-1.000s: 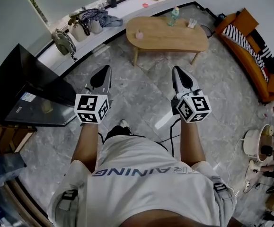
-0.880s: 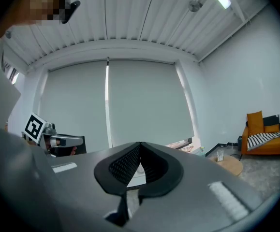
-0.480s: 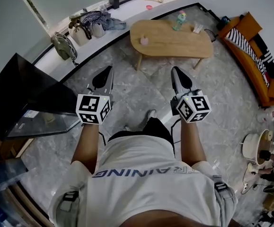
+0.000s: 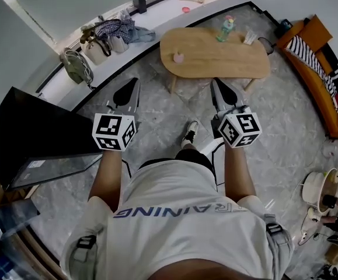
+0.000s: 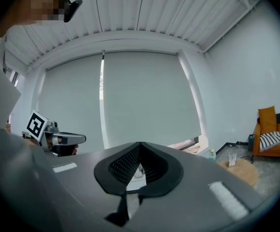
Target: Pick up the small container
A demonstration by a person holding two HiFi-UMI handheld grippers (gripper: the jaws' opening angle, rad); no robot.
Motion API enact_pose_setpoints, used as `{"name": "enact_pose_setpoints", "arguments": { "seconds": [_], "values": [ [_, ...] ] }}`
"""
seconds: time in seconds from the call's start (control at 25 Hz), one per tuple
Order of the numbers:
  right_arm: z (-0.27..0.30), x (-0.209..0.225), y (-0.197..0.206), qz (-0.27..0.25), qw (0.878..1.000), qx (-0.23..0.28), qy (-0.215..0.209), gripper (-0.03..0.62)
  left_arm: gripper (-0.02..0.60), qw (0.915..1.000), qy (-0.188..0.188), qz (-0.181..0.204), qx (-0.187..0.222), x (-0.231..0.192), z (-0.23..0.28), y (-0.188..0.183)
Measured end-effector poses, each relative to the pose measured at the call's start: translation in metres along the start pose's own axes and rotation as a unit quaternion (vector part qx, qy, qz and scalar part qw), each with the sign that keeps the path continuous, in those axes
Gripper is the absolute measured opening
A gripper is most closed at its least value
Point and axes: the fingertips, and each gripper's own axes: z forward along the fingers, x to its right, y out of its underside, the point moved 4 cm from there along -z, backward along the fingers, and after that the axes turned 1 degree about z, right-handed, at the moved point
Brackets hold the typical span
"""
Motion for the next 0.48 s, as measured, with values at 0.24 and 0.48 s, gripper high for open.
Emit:
{"name": "enact_pose_setpoints", "arguments": {
  "seconds": [0.24, 0.48],
  "values": [
    [0.052, 0.084, -0.015, -0.022, 1.000, -0.008, 0.000, 0.017, 0.003, 0.9998, -0.005, 0.006, -0.016, 0.008, 0.092, -0.017],
    [0.102, 0.162, -0.023, -0.009, 1.000, -0.014, -0.016, 0.017, 0.003, 0.9993, -0.022, 0.020, -0.024, 0.013, 0.176, -0.036]
  ]
}}
